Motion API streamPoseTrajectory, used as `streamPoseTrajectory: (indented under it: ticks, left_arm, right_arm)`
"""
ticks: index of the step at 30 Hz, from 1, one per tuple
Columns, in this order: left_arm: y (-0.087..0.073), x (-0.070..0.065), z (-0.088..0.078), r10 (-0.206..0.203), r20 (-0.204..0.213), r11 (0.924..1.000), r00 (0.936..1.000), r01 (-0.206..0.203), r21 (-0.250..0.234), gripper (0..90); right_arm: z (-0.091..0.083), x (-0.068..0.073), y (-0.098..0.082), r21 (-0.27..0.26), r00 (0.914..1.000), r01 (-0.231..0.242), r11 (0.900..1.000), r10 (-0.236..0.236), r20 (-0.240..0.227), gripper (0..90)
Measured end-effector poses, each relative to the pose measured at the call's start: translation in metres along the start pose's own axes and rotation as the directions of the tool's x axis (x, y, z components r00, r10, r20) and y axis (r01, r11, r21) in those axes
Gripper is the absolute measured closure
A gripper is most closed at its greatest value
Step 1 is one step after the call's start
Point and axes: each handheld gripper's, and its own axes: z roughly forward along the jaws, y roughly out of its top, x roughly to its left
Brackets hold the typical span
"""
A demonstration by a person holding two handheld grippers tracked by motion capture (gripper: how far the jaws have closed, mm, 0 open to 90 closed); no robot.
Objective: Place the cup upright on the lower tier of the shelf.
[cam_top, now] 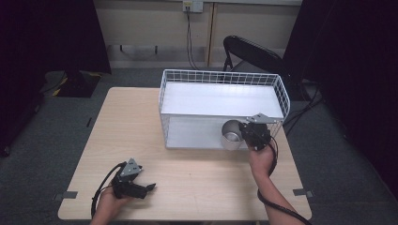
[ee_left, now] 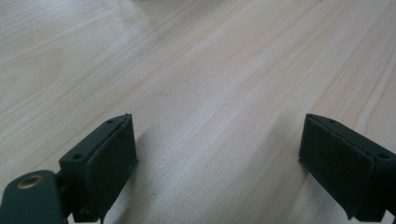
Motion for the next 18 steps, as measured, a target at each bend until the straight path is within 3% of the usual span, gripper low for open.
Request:
streamPoseTrajectory:
  ticks: [18]
  left_arm:
    - [0.0, 0.0, 0.0, 0.0, 0.0, 1.0, 1.0, 0.0, 0.0, 10.4]
  right_arm:
    - [0.003, 0.0006, 0.0015, -0.022, 0.9994, 0.007, 1.0, -0.006, 0.035, 81.8]
